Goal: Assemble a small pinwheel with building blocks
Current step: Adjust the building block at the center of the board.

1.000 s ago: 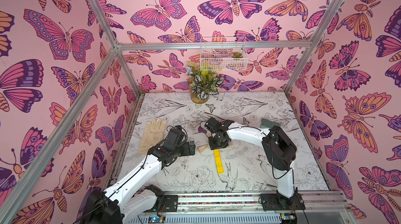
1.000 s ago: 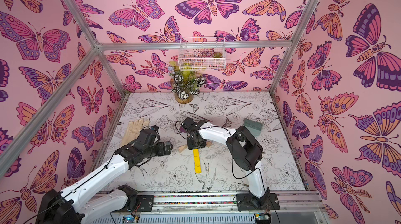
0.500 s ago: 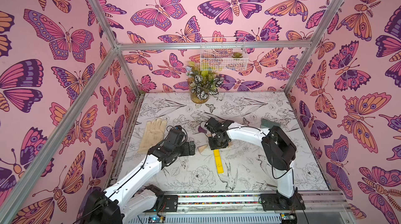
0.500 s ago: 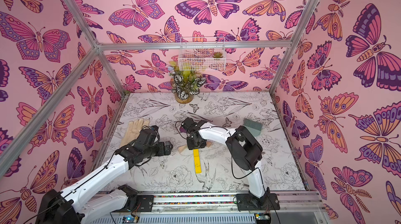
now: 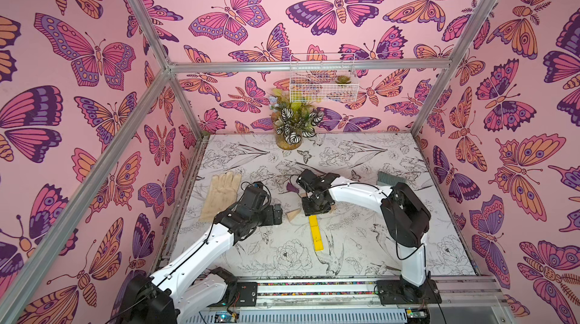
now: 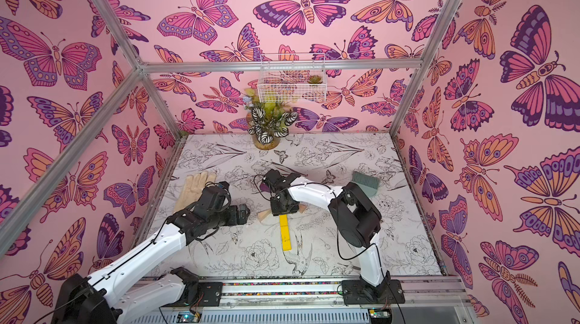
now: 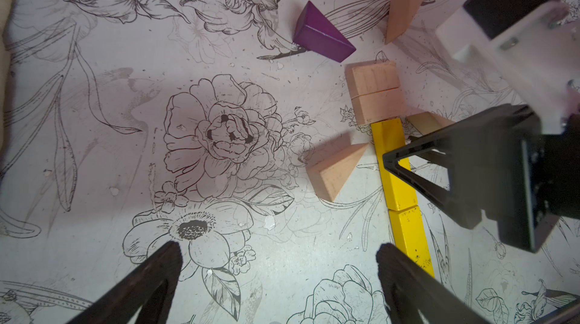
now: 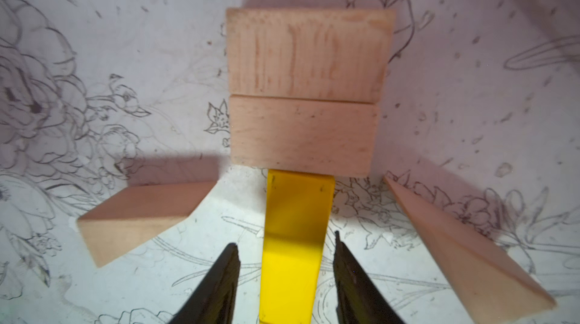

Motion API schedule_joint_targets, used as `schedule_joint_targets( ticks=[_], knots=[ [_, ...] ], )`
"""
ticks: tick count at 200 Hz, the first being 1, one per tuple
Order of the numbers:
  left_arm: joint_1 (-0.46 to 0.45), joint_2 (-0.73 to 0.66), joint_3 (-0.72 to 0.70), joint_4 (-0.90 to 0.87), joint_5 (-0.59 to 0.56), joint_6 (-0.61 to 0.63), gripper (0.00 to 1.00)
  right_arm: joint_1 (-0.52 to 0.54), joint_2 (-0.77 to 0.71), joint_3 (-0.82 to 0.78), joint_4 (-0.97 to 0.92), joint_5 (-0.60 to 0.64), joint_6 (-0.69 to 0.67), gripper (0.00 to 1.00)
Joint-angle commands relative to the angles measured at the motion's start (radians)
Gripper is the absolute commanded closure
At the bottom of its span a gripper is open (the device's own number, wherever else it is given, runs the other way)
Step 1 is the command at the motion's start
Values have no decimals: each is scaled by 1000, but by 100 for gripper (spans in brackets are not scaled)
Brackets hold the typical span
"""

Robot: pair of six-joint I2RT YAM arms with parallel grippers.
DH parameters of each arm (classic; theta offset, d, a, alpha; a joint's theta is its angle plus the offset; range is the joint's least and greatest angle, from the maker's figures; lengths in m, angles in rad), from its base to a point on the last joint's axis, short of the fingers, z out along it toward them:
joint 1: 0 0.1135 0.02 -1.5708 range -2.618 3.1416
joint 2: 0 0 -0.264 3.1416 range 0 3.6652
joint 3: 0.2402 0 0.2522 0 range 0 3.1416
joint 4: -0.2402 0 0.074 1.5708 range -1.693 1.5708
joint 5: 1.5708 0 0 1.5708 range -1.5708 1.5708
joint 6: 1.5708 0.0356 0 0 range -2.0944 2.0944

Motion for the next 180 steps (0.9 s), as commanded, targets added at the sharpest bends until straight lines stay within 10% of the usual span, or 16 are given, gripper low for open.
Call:
schedule_joint_targets(
  ticks=[1,77,180],
  knots=[
    [6,-5,-8,-6,0,-2,0,-10,-53,26,-40,30,-17,48],
    [8,-31,-11,-9,-9,0,0,144,-256,-181,-176,193,-23,55],
    [8,-59,-23,-37,-12,-6,0,385,-317,-368,-118,187,76,94]
  ],
)
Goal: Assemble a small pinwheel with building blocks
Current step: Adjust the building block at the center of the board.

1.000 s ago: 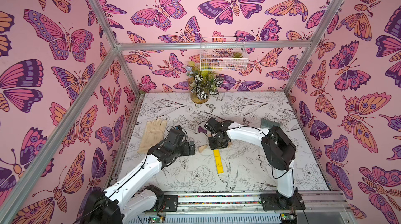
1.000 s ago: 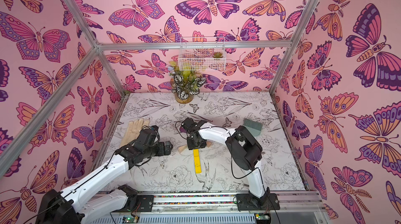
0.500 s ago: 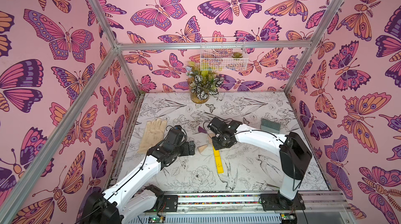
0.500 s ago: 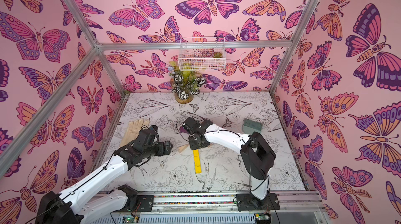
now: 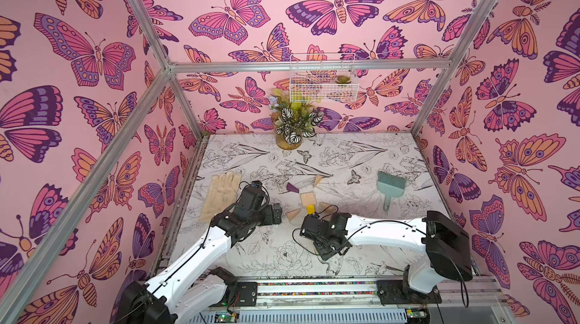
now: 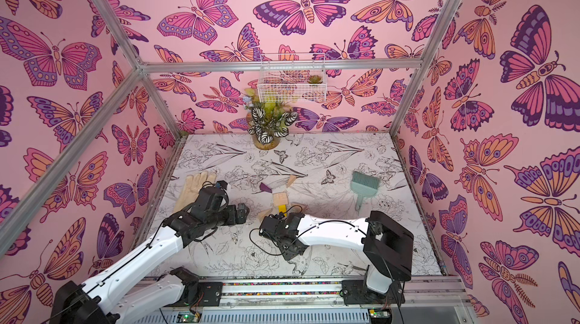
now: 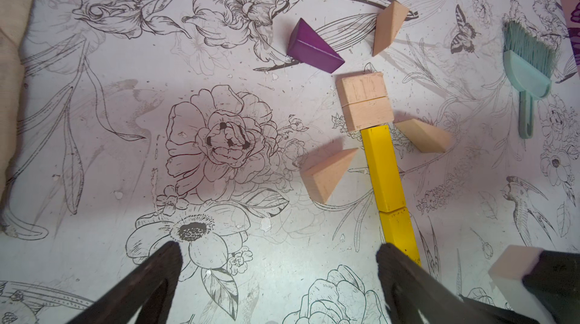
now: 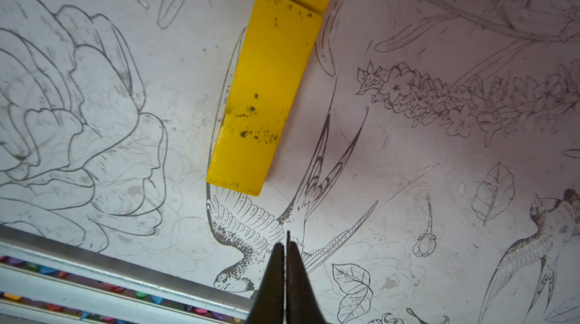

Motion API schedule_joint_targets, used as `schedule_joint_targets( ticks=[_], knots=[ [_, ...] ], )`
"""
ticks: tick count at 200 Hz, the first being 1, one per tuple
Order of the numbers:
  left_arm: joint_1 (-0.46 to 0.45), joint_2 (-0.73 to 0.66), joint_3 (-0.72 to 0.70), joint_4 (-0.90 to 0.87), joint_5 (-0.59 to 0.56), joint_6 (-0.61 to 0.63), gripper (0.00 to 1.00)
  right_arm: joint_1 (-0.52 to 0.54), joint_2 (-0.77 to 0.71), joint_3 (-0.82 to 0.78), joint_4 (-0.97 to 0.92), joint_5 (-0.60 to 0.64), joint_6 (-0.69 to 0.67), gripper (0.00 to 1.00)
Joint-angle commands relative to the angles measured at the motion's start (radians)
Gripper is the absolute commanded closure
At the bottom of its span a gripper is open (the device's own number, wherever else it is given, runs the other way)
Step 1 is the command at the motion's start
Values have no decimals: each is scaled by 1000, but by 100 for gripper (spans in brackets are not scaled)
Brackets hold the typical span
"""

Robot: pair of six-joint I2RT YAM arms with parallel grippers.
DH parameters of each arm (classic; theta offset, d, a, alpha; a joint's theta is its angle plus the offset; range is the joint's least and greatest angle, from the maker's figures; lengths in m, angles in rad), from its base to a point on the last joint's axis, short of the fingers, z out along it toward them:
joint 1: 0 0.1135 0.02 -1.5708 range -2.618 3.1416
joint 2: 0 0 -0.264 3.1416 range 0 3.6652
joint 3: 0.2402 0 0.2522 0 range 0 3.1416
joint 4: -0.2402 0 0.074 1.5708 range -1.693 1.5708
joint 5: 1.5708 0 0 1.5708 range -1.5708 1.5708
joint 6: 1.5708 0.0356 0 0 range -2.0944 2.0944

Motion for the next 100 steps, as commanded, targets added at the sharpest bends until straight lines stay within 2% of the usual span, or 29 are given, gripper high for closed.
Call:
schedule_joint_targets(
  ticks=[1,100],
  knots=[
    [7,-13,-23,-33,-9,-6,0,21,20,2,24,1,17,94],
    [8,-9,-27,-34,-15,-14,0,28,102,29,66,-64,-32,97]
  ],
)
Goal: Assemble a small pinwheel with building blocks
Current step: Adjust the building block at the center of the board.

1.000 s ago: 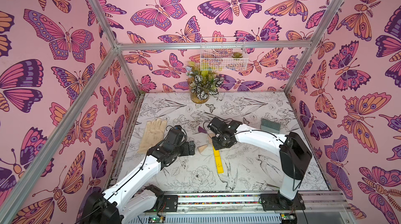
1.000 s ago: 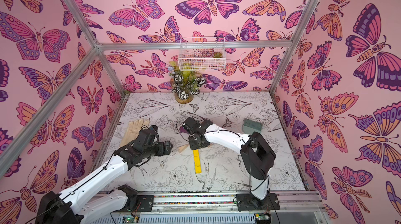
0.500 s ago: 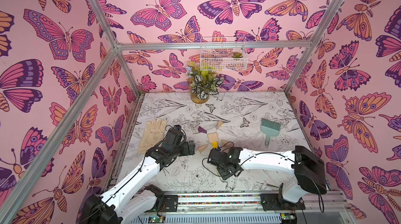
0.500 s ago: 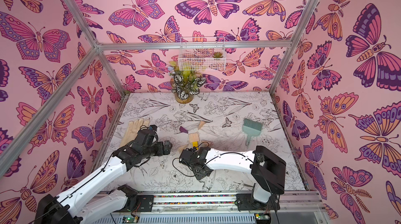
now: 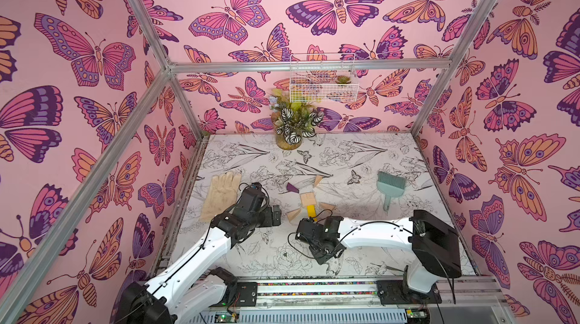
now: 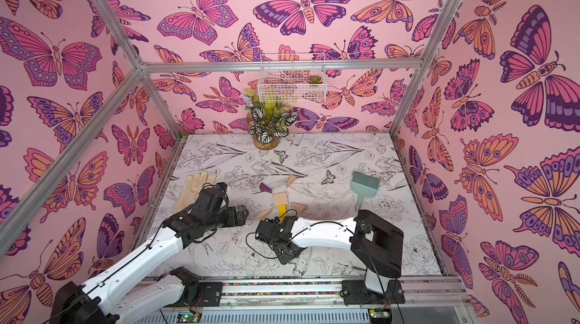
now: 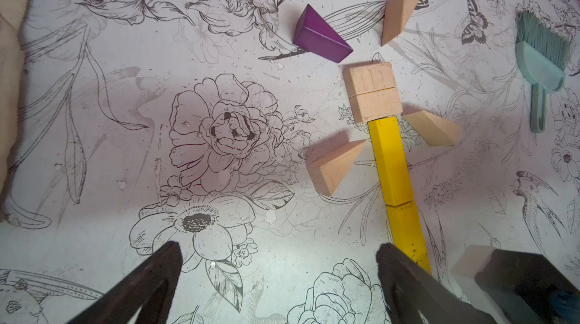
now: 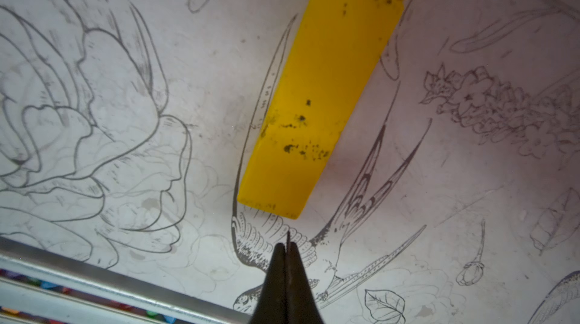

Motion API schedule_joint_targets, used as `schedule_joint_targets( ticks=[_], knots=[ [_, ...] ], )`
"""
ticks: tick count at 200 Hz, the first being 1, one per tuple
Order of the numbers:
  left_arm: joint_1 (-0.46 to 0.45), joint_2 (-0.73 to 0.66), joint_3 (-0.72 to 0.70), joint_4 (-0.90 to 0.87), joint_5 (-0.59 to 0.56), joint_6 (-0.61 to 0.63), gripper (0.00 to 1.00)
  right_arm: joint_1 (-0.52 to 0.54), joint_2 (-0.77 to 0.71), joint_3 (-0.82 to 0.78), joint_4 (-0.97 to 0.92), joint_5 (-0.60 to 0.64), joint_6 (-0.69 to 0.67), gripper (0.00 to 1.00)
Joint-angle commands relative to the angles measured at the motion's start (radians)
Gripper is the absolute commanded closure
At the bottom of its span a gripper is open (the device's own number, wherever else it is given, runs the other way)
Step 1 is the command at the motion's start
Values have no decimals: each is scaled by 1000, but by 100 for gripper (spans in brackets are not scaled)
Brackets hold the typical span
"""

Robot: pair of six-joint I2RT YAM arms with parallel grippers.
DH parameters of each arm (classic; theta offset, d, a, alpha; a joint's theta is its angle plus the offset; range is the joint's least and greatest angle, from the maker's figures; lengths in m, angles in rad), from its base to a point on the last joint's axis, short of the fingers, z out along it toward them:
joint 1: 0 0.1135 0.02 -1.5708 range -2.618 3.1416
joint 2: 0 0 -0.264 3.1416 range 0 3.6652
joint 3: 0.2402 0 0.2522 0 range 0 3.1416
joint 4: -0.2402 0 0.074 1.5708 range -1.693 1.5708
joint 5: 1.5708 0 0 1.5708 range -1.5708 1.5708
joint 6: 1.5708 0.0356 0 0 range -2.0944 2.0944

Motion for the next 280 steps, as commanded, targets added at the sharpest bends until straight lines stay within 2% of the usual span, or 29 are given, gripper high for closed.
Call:
schedule_joint_targets(
  ticks=[1,280],
  knots=[
    [8,-3,-16,-19,-14,-12,0,7,29,27,3,-18,-18,97],
    [8,-3,-21,-19,-9,-19,0,-18,49,29,17,23,-24,97]
  ],
)
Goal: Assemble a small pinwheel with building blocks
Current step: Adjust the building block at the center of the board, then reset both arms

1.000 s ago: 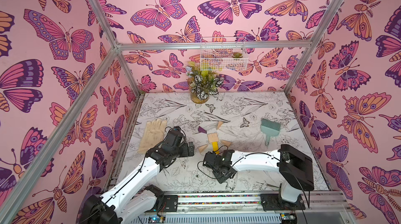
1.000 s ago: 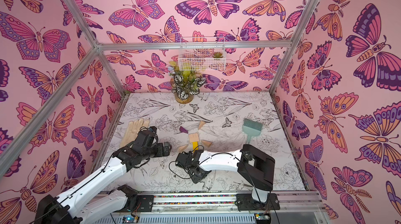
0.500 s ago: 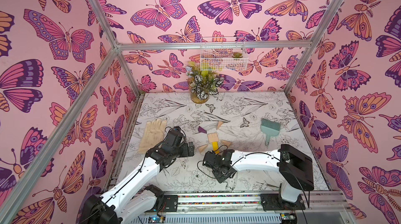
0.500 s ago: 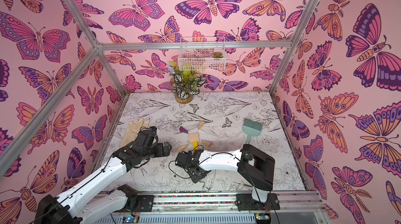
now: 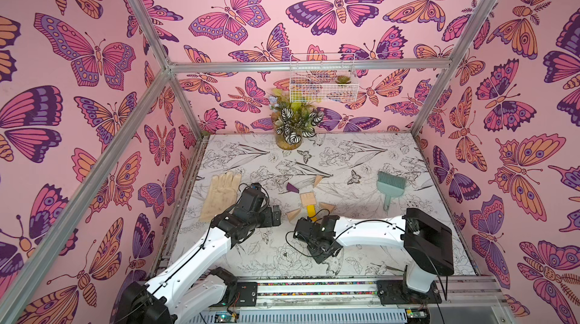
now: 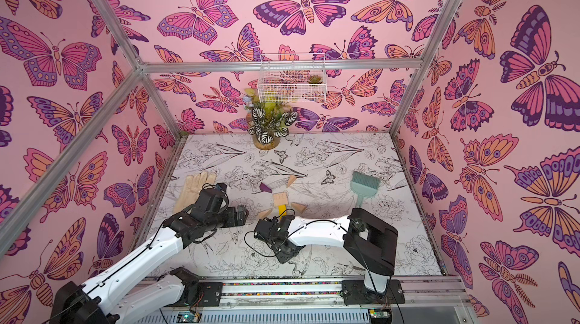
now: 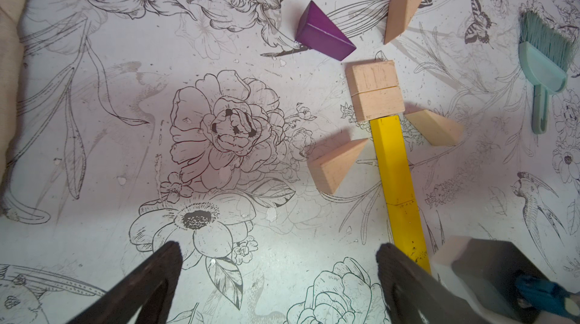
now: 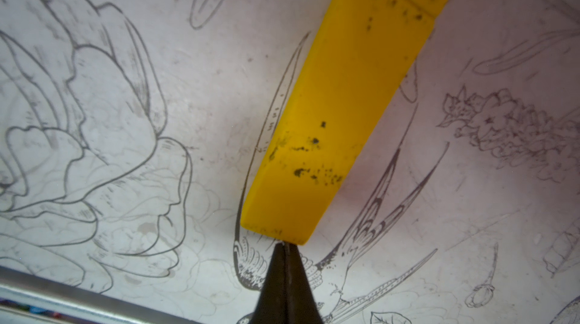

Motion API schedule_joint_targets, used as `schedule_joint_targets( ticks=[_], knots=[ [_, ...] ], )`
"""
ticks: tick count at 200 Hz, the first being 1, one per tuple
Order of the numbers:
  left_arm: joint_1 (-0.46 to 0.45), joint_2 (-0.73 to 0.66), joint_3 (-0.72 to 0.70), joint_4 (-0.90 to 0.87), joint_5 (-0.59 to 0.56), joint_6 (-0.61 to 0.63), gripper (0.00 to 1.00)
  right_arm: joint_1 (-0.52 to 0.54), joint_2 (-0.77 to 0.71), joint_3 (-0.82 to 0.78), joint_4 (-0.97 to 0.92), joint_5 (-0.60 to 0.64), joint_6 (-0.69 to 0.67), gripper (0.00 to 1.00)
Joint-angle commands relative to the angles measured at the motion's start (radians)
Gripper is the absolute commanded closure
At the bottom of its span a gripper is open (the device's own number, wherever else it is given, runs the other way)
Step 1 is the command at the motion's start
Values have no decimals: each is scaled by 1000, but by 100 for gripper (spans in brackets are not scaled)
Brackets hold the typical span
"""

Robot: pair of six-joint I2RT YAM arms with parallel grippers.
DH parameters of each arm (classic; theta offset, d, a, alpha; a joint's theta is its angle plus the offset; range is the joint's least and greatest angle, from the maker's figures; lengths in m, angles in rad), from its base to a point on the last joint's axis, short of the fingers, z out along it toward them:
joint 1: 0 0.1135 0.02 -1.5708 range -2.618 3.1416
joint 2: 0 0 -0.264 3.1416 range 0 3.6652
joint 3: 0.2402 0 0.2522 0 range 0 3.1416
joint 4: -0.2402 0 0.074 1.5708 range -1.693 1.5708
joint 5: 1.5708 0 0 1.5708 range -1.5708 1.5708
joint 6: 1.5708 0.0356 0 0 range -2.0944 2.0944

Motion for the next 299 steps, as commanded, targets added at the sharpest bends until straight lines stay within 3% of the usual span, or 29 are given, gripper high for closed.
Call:
schedule_joint_targets(
  ticks=[1,66,117,153,189,211,239,269,278,299],
  knots=[
    [8,-2,-19,-13,-9,-9,0,-6,6,12,-1,22,-1,97],
    [8,-7,-19,-13,-12,-9,0,-2,-30,7,-21,3,14,96],
    [9,-38,3,-13,-64,16,0,-36,-280,34,-130,119,14,97],
    [46,-84,17,29,-96,57,0,-248,-474,66,-137,187,-69,97],
    [126,-147,-18,144,-116,127,0,-530,-639,-33,37,205,-182,92],
    [194,-178,-78,298,-148,182,0,-699,-706,-143,186,188,-244,81],
    [259,-160,-182,547,-222,294,0,-868,-760,-302,414,195,-323,55],
    [334,-46,-294,848,-271,386,0,-994,-759,-473,694,189,-480,16],
    [371,-8,-267,838,-249,394,0,-1001,-734,-537,814,220,-540,0],
    [420,107,-269,981,-224,433,0,-1028,-631,-678,1108,229,-626,1]
  ],
)
